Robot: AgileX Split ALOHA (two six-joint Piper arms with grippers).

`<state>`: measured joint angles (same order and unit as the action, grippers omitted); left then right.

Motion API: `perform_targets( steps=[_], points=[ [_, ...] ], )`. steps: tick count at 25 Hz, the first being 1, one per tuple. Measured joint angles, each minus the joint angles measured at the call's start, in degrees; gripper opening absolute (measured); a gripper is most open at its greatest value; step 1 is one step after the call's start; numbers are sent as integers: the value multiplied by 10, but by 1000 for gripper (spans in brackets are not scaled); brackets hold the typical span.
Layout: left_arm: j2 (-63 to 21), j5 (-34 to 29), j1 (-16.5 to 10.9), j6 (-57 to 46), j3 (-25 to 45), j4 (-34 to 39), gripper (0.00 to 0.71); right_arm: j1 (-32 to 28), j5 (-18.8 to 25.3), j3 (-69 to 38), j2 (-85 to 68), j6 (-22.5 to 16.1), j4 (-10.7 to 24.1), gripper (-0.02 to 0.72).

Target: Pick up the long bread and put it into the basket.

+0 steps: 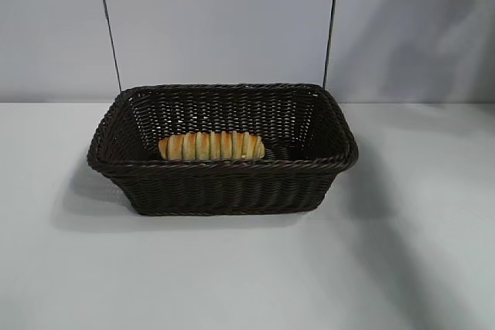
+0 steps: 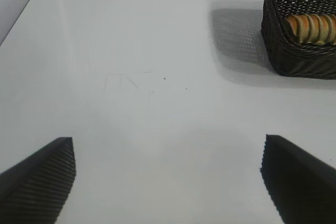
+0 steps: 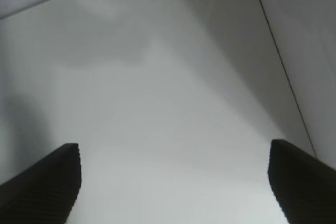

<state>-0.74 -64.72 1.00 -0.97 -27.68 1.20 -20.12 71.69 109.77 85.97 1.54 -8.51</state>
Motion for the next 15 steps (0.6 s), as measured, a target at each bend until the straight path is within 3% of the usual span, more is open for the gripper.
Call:
perform_targets(
  steps=[11,15],
  points=[
    [0,0,0,0,0,0,694,1,7,-204,-366,0,-13,693],
    [0,0,0,0,0,0,694,42,-7,-270,-459,0,-14,693]
  ],
)
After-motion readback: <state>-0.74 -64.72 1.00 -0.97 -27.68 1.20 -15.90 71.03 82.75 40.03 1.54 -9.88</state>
